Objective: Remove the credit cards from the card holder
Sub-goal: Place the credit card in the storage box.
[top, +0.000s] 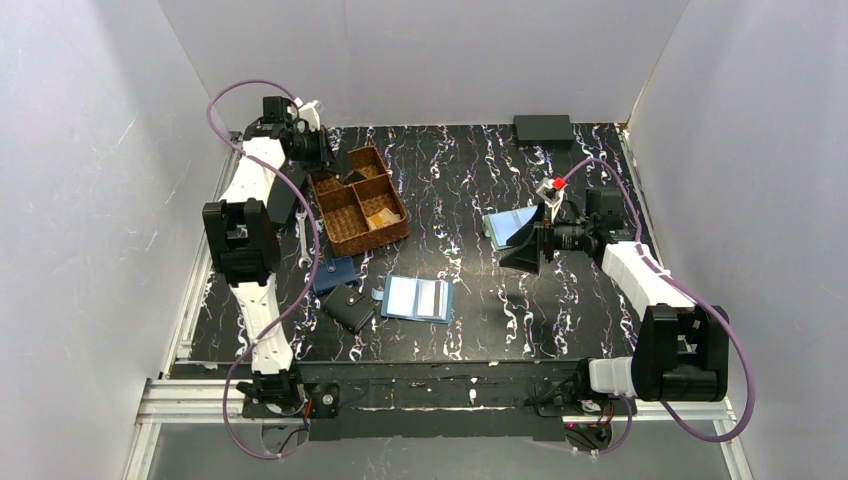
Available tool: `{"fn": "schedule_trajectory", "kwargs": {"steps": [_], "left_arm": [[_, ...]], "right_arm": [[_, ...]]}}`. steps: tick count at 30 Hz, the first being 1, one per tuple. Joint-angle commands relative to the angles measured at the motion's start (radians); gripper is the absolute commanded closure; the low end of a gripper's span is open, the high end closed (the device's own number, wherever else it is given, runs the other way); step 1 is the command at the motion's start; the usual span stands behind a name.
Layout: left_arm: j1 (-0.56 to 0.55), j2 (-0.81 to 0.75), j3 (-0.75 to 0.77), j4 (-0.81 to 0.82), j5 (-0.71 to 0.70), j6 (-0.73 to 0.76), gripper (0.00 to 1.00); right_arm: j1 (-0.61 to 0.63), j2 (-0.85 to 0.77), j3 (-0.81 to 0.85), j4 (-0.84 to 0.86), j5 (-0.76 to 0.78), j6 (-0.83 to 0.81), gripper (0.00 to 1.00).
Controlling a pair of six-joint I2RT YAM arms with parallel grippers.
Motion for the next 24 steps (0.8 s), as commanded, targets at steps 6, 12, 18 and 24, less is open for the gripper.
{"fn": "schedule_trajectory", "kwargs": {"steps": [6, 12, 18, 24], "left_arm": [[-0.043, 0.061, 0.143, -0.065, -0.031, 0.311, 0.97], [-0.063, 0.116, 0.179, -0.052, -0.051, 0.295, 0.92], [-0.077, 0.128, 0.216, -0.041, -0.205, 0.229, 0.76], [-0.077, -0.019, 0.164, 0.079, -0.424, 0.148, 0.68]], "right_arm": [[-0.006, -0.002, -0.02, 0.067, -0.049, 0.024, 0.02], [-0.009, -0.007, -0.029, 0.083, -0.07, 0.032, 0.02], [-0.017, -0.009, -0.038, 0.1, -0.083, 0.04, 0.02], [-0.028, -0.027, -0.05, 0.113, -0.089, 0.046, 0.02]]}}
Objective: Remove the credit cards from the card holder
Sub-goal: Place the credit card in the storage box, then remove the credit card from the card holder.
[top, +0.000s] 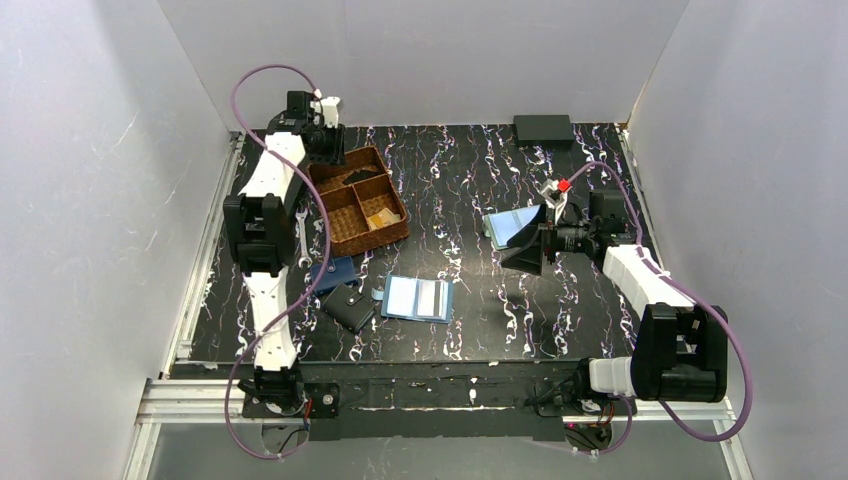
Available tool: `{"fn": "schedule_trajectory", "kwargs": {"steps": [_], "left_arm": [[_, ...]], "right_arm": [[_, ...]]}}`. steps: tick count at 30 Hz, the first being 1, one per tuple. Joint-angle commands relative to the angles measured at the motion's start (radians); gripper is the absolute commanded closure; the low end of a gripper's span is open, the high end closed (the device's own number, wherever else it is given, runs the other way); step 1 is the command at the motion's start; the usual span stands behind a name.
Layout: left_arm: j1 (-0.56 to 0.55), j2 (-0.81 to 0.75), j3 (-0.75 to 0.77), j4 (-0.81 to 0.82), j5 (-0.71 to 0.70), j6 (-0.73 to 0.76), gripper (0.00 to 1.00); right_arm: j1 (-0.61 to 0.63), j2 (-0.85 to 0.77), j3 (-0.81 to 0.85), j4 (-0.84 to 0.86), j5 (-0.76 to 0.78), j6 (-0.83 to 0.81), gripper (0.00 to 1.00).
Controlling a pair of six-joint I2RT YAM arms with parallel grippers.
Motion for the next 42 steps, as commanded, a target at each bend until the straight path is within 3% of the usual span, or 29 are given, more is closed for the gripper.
{"fn": "schedule_trajectory", "kwargs": {"steps": [1, 5, 8, 10, 13, 17, 21, 23, 28, 33, 42], "left_arm": [[0.005, -0.213, -0.059, 0.138, -0.202, -0.079, 0.65], [0.014, -0.463, -0.324, 0.372, -0.194, -0.187, 0.3], [0.047, -0.652, -0.581, 0.599, -0.085, -0.396, 0.03], [0.125, -0.753, -0.739, 0.709, 0.085, -0.557, 0.02], [0.195, -0.844, -0.892, 0.719, 0.338, -0.756, 0.02], [0.204, -0.983, -1.095, 0.684, 0.522, -0.827, 0.02], [0.156, -1.192, -1.303, 0.655, 0.505, -0.822, 0.02], [0.131, -1.285, -1.354, 0.566, 0.516, -0.797, 0.02], [-0.012, -1.473, -1.465, 0.454, 0.464, -0.773, 0.03], [-0.259, -1.56, -1.5, 0.357, 0.279, -0.792, 0.06], [-0.564, -1.564, -1.509, 0.277, -0.026, -0.836, 0.06]], "right_arm": [[-0.008, -0.03, -0.016, 0.048, -0.034, 0.012, 0.01], [-0.051, -0.047, -0.02, 0.041, -0.02, -0.002, 0.01], [-0.071, -0.071, -0.003, -0.045, 0.009, -0.103, 0.02], [-0.088, -0.087, 0.012, -0.115, 0.037, -0.18, 0.02], [-0.107, -0.107, 0.021, -0.168, 0.085, -0.239, 0.02], [-0.111, -0.124, 0.036, -0.27, 0.168, -0.337, 0.02], [-0.11, -0.114, 0.07, -0.449, 0.217, -0.458, 0.02], [-0.11, -0.105, 0.082, -0.52, 0.23, -0.509, 0.02], [-0.112, -0.139, 0.065, -0.507, 0.274, -0.496, 0.02], [-0.131, -0.222, 0.003, -0.393, 0.347, -0.423, 0.02], [-0.217, -0.228, -0.016, -0.394, 0.337, -0.429, 0.02]]}}
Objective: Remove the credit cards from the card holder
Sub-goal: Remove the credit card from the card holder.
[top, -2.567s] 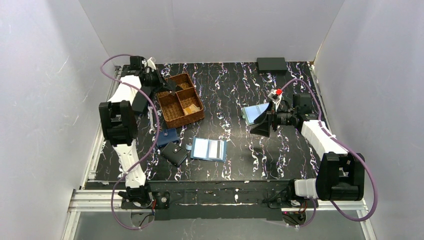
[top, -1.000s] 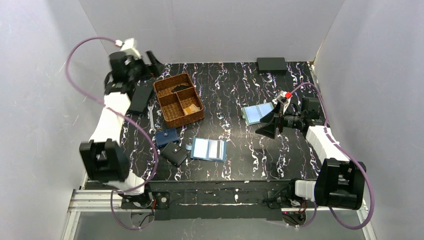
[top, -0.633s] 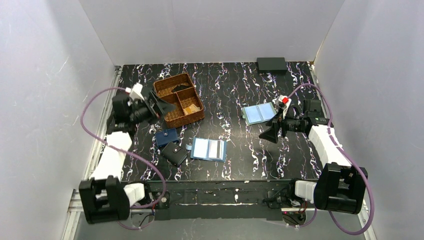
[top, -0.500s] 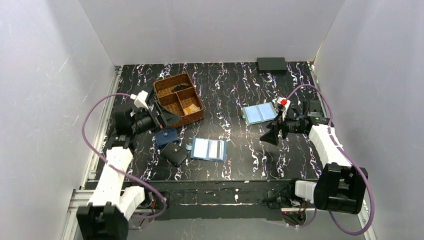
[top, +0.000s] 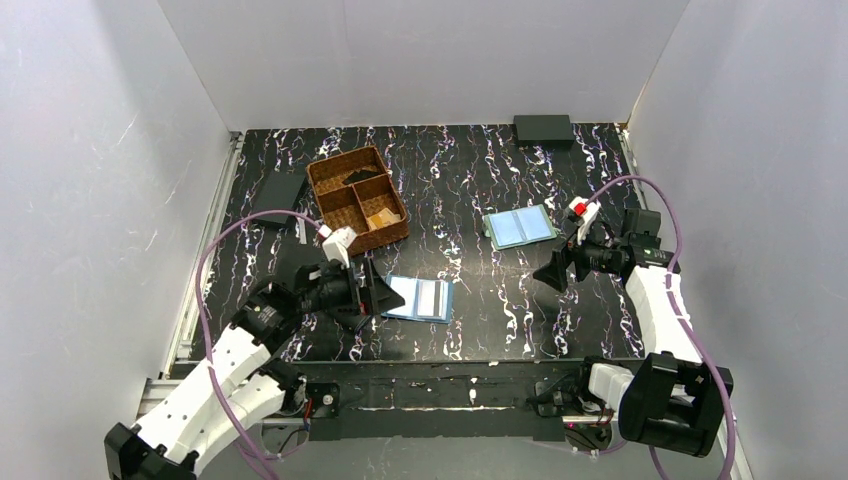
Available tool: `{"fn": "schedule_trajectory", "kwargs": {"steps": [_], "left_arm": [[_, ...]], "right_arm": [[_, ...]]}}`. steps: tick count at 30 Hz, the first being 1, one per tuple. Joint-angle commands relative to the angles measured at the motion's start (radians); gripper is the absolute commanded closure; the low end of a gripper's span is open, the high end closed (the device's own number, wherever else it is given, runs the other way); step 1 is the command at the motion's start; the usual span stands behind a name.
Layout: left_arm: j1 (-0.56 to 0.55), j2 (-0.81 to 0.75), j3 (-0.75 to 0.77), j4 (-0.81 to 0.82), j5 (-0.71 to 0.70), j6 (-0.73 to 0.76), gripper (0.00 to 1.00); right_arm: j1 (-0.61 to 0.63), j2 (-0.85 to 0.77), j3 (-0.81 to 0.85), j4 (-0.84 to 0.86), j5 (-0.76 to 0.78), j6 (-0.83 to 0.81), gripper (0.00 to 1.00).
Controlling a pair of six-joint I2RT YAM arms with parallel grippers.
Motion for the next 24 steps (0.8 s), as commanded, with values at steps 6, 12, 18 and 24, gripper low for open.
{"fn": "schedule_trajectory", "kwargs": {"steps": [6, 12, 18, 24], "left_arm": [[-0.278, 0.131, 0.046, -0.051, -0.384, -0.069, 0.05], [-0.376, 0.193, 0.061, -0.024, -0.508, -0.109, 0.05], [-0.452, 0.223, 0.046, 0.002, -0.567, -0.188, 0.03], [-0.506, 0.238, 0.046, 0.005, -0.607, -0.214, 0.02]], "right_arm": [[-0.054, -0.042, -0.018, 0.025, -0.005, -0.008, 0.01], [-0.075, -0.048, -0.023, 0.03, 0.005, -0.014, 0.02], [-0.083, -0.047, -0.03, 0.031, 0.016, -0.034, 0.02], [-0.089, -0.041, -0.033, 0.033, 0.028, -0.049, 0.02]]}}
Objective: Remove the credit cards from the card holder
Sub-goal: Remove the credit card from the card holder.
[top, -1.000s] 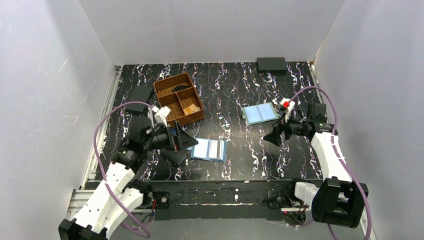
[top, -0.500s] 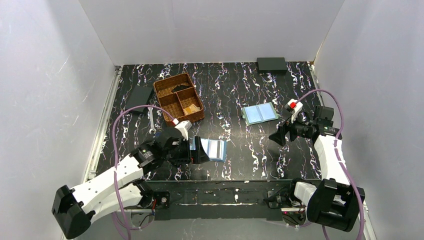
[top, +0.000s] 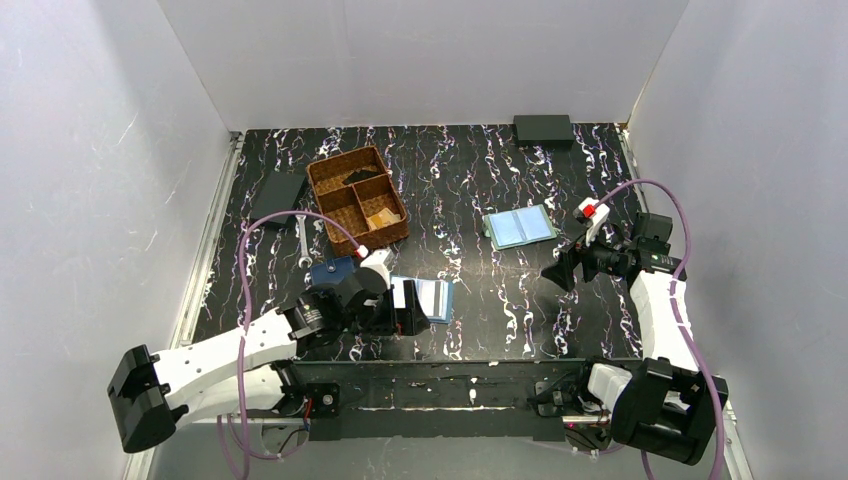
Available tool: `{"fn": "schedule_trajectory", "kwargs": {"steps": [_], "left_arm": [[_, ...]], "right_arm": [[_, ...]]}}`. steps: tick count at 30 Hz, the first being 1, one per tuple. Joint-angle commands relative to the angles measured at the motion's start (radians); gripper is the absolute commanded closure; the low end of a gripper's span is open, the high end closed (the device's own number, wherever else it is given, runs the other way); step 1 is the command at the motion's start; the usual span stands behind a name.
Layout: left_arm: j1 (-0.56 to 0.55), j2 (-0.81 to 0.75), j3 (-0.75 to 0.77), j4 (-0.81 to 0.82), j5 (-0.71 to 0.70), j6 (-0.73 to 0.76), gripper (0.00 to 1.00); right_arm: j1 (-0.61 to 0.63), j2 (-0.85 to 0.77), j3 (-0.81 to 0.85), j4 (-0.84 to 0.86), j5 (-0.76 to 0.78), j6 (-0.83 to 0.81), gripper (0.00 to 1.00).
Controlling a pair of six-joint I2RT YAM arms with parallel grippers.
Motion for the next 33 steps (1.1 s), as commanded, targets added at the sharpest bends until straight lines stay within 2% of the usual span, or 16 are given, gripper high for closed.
{"fn": "schedule_trajectory", "kwargs": {"steps": [1, 7, 13, 18, 25, 33], "left_arm": [[-0.025, 0.004, 0.025, 0.005, -0.072, -0.034, 0.02], [-0.033, 0.012, 0.039, -0.003, -0.091, -0.036, 0.02], [-0.055, 0.066, 0.114, -0.1, -0.156, -0.039, 0.02], [-0.071, 0.161, 0.202, -0.205, -0.201, -0.066, 0.02], [-0.096, 0.291, 0.324, -0.269, -0.229, -0.062, 0.02], [-0.122, 0.463, 0.505, -0.467, -0.302, -0.105, 0.02]], "right_arm": [[-0.009, -0.006, -0.011, 0.021, 0.006, -0.024, 0.02], [-0.009, 0.006, -0.007, 0.021, -0.013, -0.023, 0.02], [-0.009, 0.018, 0.005, 0.02, -0.032, 0.001, 0.02], [-0.009, 0.03, 0.016, 0.011, -0.058, 0.007, 0.02], [-0.008, 0.027, 0.021, 0.006, -0.058, 0.009, 0.02], [-0.008, 0.038, 0.024, 0.007, -0.058, 0.008, 0.02]]}}
